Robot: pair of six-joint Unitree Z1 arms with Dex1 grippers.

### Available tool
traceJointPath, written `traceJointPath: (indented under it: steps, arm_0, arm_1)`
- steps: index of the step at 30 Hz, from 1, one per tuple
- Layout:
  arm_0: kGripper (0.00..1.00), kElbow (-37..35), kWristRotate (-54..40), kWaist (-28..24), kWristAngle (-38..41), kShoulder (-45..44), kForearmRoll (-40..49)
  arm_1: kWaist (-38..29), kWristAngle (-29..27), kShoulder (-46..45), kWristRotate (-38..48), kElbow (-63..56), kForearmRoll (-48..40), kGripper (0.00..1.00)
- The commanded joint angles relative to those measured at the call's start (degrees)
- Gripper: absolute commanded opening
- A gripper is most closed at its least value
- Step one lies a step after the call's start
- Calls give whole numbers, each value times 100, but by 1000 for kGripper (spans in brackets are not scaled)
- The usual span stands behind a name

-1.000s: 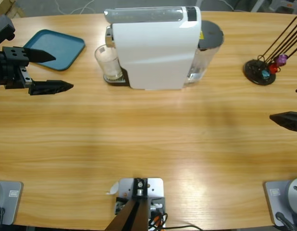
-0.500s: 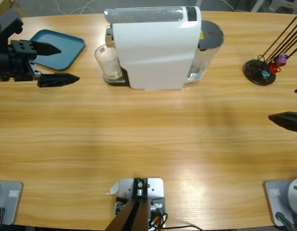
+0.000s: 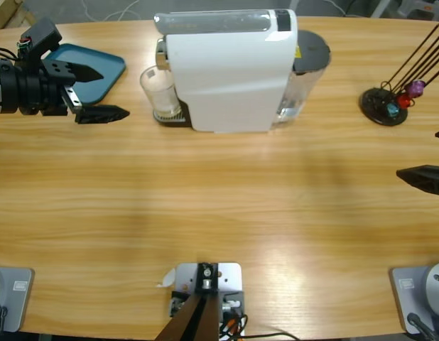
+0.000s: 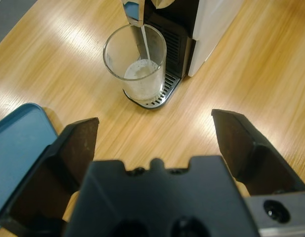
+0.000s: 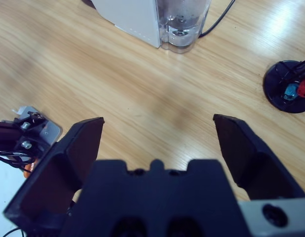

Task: Pour coffee

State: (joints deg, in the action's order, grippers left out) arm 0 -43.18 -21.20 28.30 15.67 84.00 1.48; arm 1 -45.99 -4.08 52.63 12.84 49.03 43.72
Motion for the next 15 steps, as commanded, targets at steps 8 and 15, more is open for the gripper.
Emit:
traceJointPath:
  steps: [8,15]
  arm_0:
    - [1000,117,-86,-53,32,204,-60]
    - [1000,-55,-336,-167,180,547,-172]
  arm_1:
    - [-41,-102,160,78,-78,76,1000]
    - [-41,-102,167,78,-78,76,1000]
